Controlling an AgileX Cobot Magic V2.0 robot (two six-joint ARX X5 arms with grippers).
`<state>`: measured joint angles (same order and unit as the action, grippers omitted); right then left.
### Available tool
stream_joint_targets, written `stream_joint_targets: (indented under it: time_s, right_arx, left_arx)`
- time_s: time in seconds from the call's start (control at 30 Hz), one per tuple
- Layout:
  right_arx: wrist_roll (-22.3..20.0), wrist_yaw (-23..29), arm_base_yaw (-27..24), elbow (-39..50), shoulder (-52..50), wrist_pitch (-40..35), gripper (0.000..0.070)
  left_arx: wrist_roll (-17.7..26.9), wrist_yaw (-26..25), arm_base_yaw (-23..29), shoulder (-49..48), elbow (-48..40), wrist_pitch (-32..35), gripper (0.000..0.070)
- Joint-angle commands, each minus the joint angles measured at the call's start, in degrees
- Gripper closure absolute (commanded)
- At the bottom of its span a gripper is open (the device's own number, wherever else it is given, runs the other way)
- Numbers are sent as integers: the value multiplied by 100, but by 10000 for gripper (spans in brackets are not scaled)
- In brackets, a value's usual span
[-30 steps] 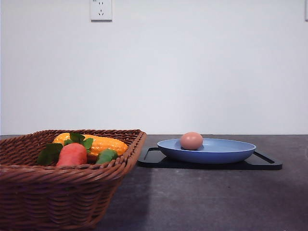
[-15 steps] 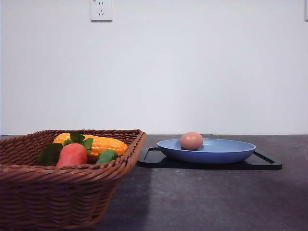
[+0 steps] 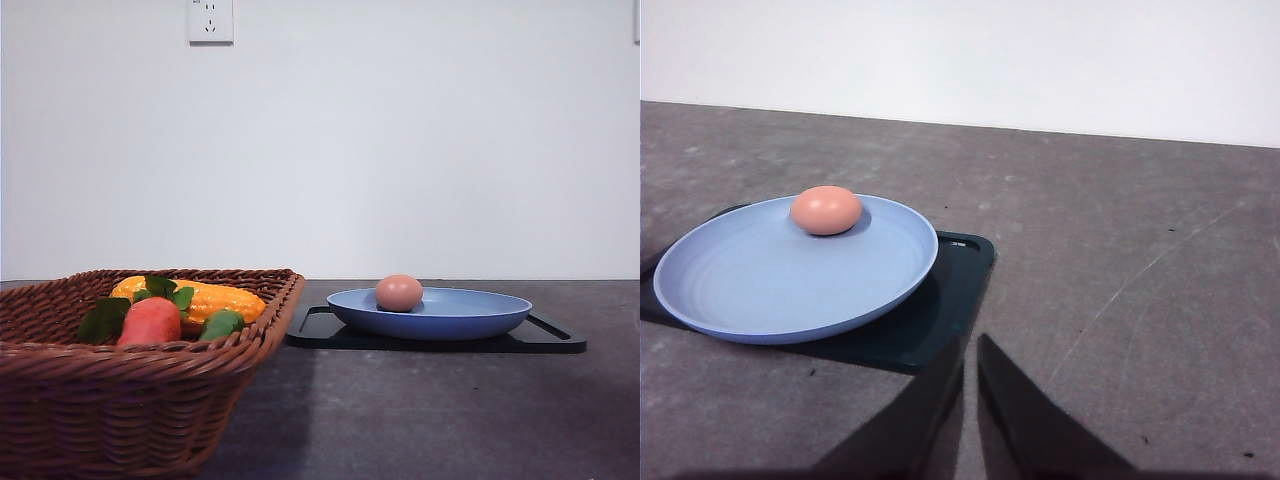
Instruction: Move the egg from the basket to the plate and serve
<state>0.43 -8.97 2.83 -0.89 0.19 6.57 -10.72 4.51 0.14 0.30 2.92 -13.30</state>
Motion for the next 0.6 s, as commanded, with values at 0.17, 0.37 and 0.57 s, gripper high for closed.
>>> stream_joint_targets:
  time_s: [0.17,0.37,0.57]
  right_arx:
    - [61,13,-7,37,2,-76,700]
    - [61,13,-7,37,2,-76,700]
    - [61,13,-7,37,2,-76,700]
  left_arx:
    - [-35,-7,7,-13,-107,-39,700]
    - [-35,-7,7,-13,-107,-39,700]
    - [-35,-7,7,-13,-107,-39,700]
